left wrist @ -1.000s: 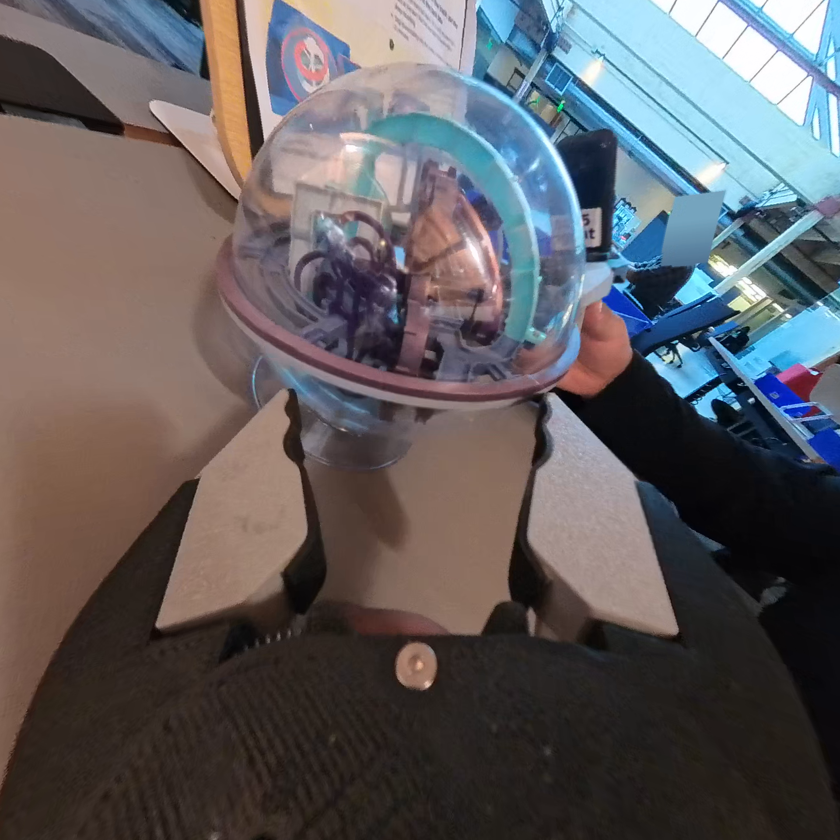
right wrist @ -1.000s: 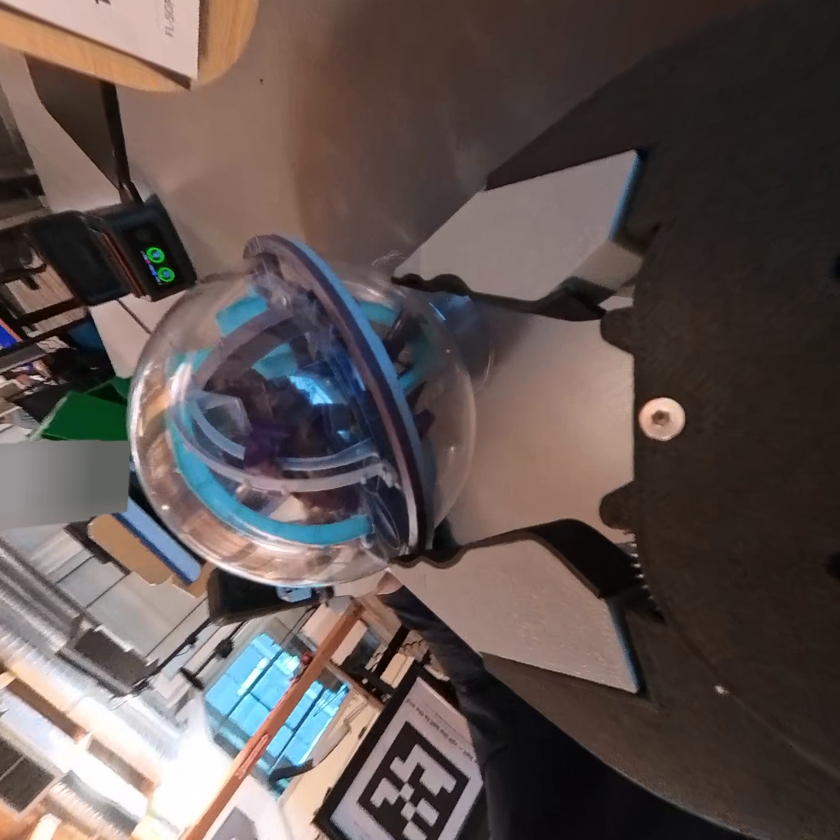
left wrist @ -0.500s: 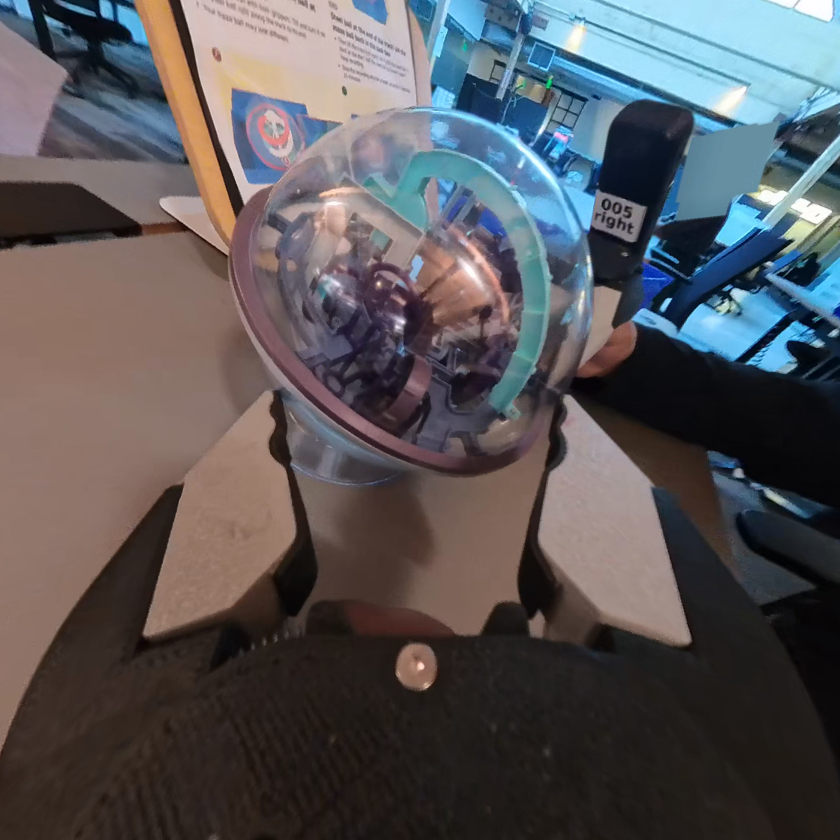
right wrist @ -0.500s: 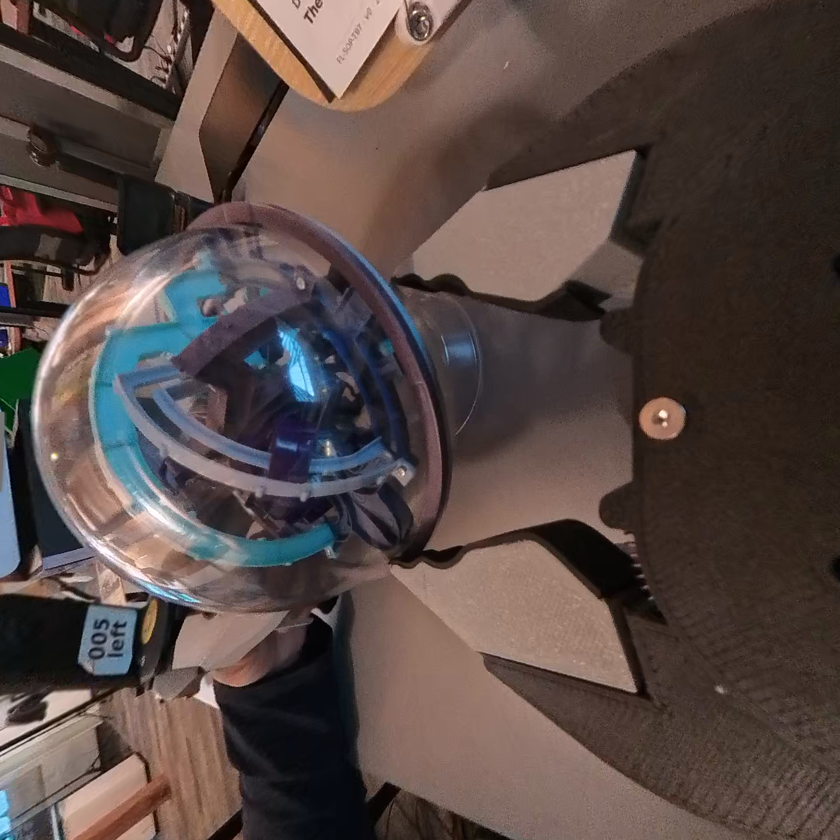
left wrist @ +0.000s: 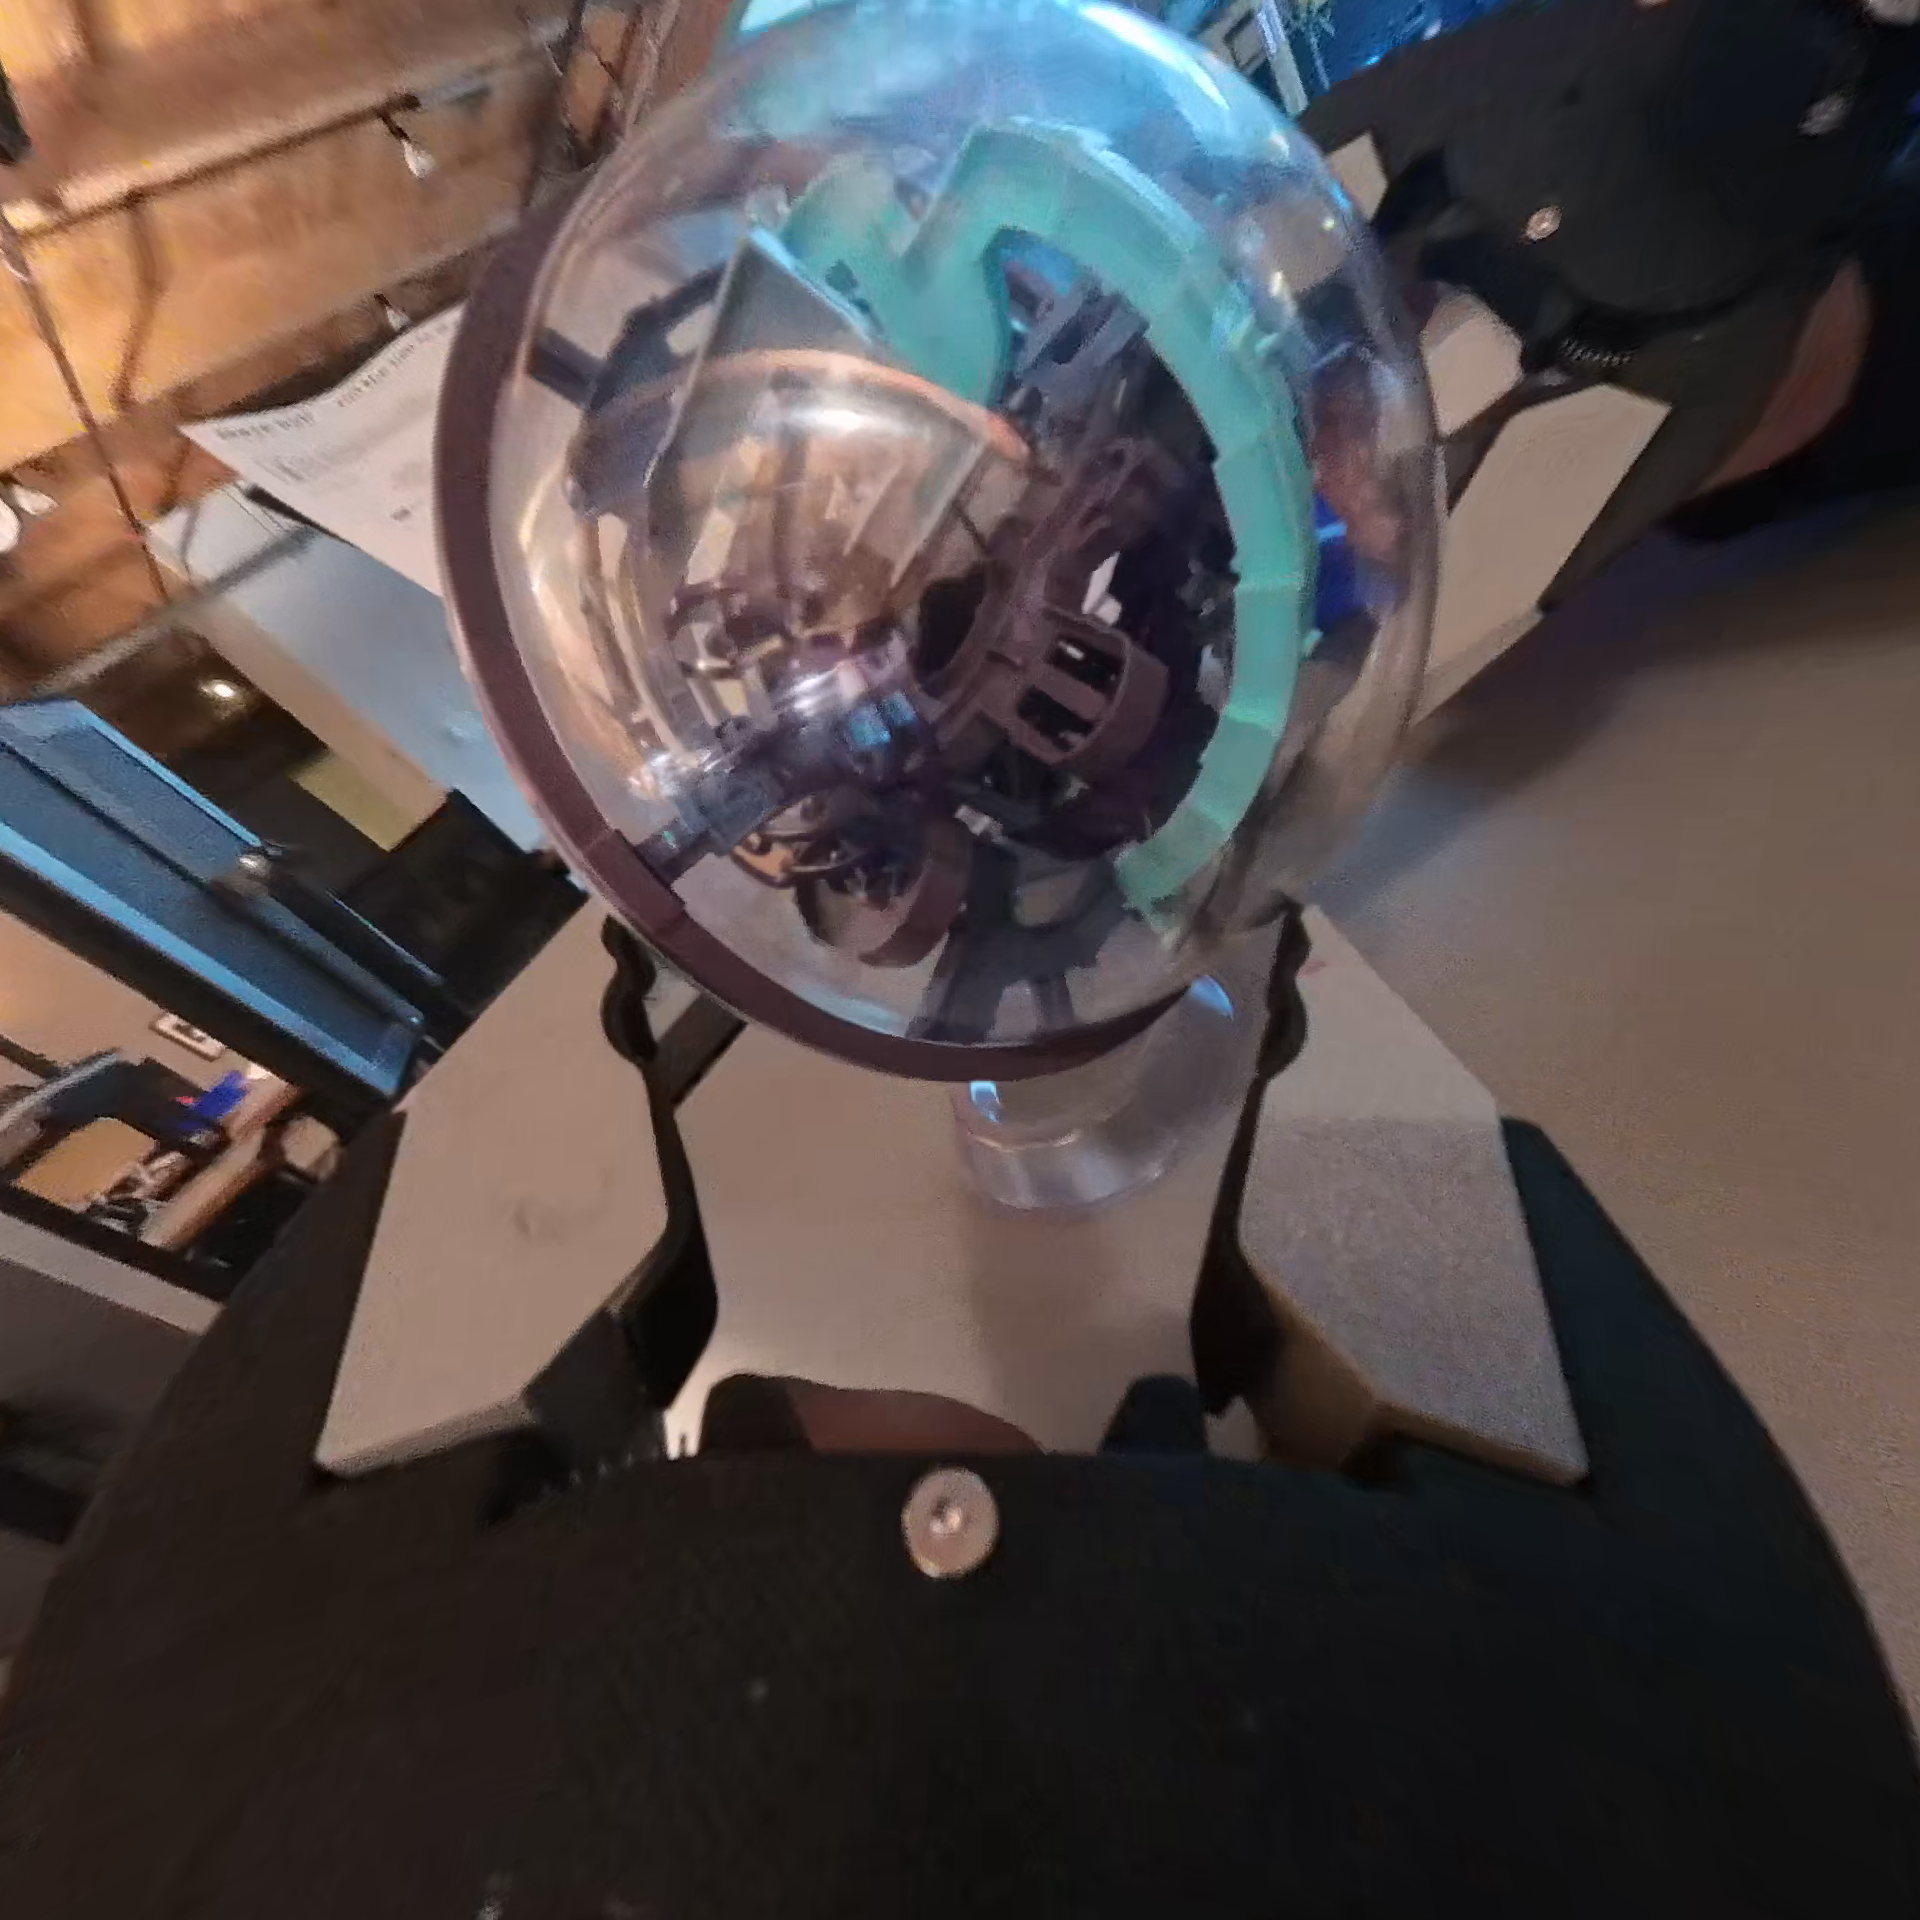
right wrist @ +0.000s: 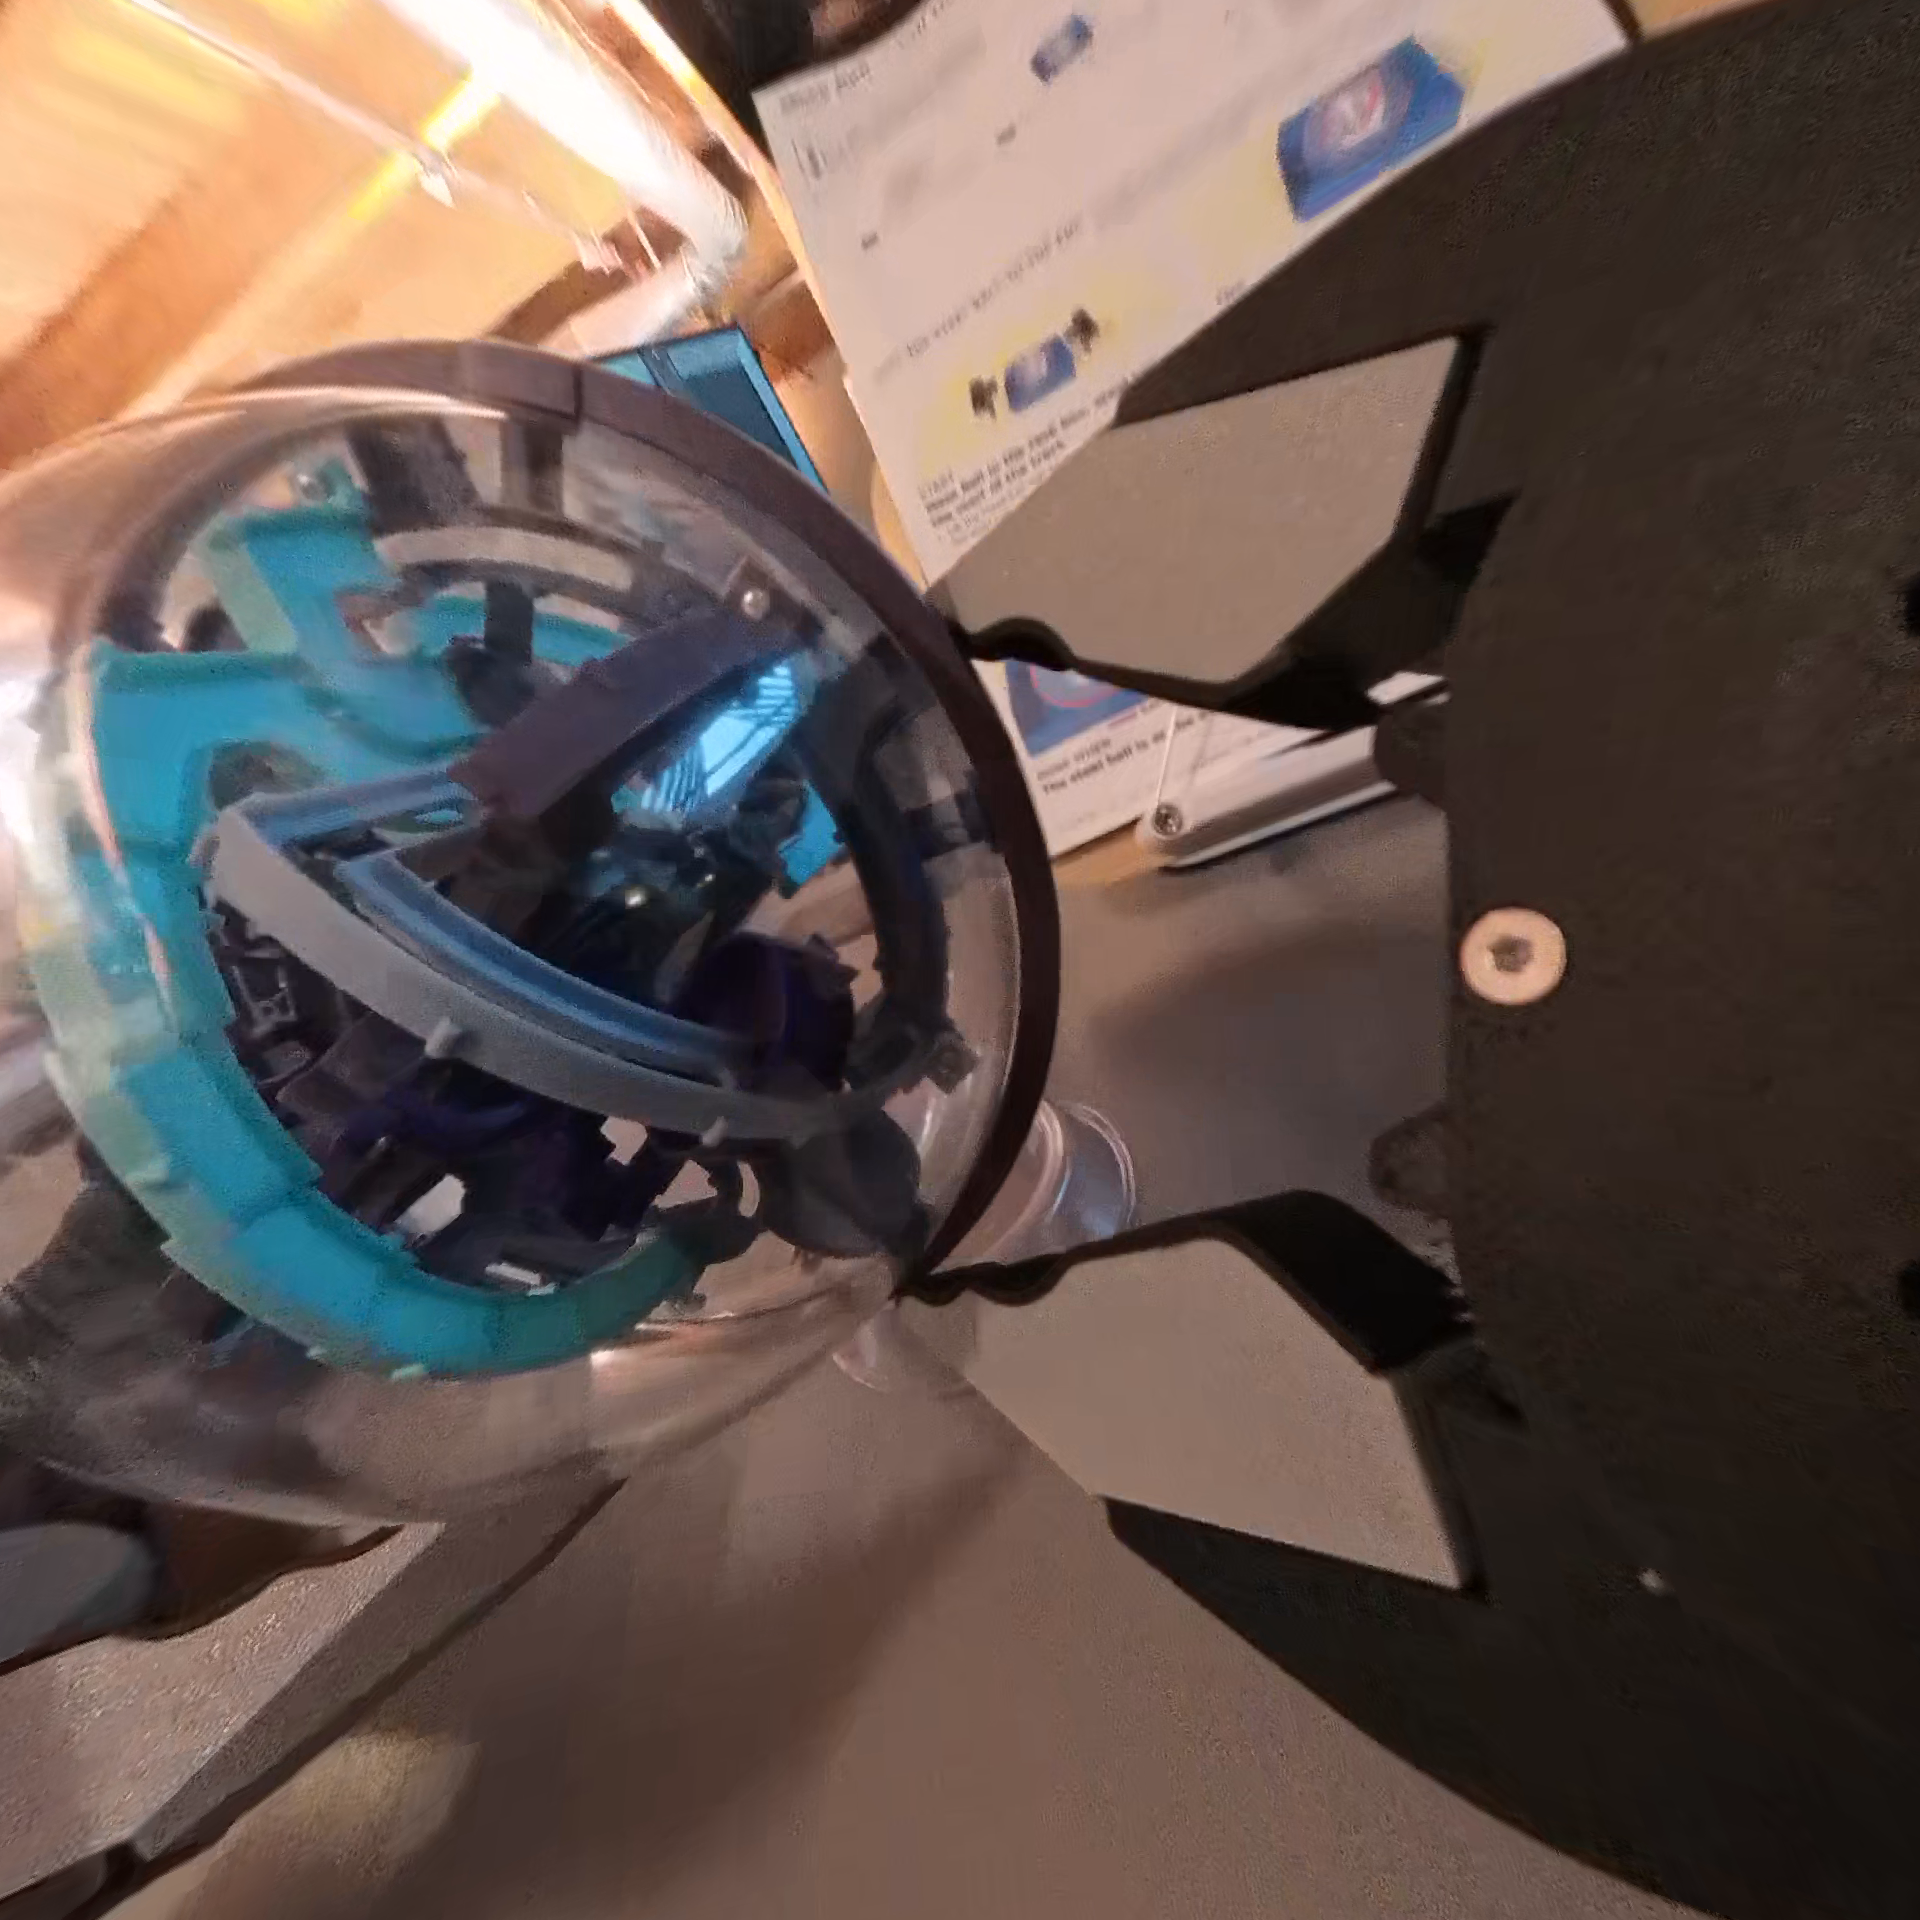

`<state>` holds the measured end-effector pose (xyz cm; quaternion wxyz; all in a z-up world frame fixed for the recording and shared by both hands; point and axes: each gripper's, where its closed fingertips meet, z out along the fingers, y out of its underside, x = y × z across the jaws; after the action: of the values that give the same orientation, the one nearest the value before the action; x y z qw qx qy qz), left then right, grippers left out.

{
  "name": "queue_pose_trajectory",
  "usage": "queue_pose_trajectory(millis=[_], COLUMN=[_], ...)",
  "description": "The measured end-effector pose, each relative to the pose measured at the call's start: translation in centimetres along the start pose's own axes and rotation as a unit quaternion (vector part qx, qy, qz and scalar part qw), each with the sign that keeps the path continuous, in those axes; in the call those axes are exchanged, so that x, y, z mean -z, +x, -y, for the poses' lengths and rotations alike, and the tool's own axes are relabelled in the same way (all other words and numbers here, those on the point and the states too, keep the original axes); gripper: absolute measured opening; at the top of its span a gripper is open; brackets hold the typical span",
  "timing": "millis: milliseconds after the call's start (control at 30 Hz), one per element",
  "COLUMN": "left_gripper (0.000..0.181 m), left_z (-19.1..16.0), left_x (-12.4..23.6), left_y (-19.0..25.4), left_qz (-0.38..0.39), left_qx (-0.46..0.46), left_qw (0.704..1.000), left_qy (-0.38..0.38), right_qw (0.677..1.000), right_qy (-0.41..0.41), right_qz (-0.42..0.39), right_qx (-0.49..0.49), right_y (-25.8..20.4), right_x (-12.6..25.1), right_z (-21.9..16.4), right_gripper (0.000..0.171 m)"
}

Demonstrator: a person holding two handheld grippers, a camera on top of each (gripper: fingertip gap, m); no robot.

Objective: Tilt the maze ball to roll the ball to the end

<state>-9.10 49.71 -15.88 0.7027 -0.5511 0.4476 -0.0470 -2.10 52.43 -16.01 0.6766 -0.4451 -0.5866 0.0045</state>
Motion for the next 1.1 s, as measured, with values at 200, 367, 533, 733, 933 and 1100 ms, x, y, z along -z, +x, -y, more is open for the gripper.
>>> queue_pose_trajectory(millis=[200,367,533,733,933,1100], left_gripper=[0.118,0.118,0.117,0.118,0.118,0.118], left_z=[0.6,0.9,1.5,2.2,2.4,1.5], left_x=[0.0,0.1,0.2,0.4,0.5,0.3], left_y=[-0.1,-0.2,-0.3,-0.7,-0.8,-0.7], left_qz=[0.021,0.032,0.045,0.061,0.069,0.054], left_qx=[-0.033,-0.054,-0.09,-0.119,-0.136,-0.103], left_qw=[0.999,0.998,0.995,0.991,0.988,0.993], left_qy=[0.01,0.015,0.01,0.012,0.01,0.001], right_qw=[1.0,1.0,1.0,0.999,0.999,0.999], right_qy=[0.005,0.006,0.006,0.009,0.006,-0.001], right_qz=[-0.018,-0.024,-0.022,-0.041,-0.049,-0.032], right_qx=[0.019,0.018,-0.009,-0.006,-0.002,-0.017], right_y=[0.4,0.5,0.5,1.0,1.2,0.6], right_x=[0.1,0.0,-0.5,-0.6,-0.7,-1.0], right_z=[0.2,0.2,-0.3,0.1,0.1,-0.3], right_gripper=[0.113,0.113,0.115,0.115,0.115,0.114])
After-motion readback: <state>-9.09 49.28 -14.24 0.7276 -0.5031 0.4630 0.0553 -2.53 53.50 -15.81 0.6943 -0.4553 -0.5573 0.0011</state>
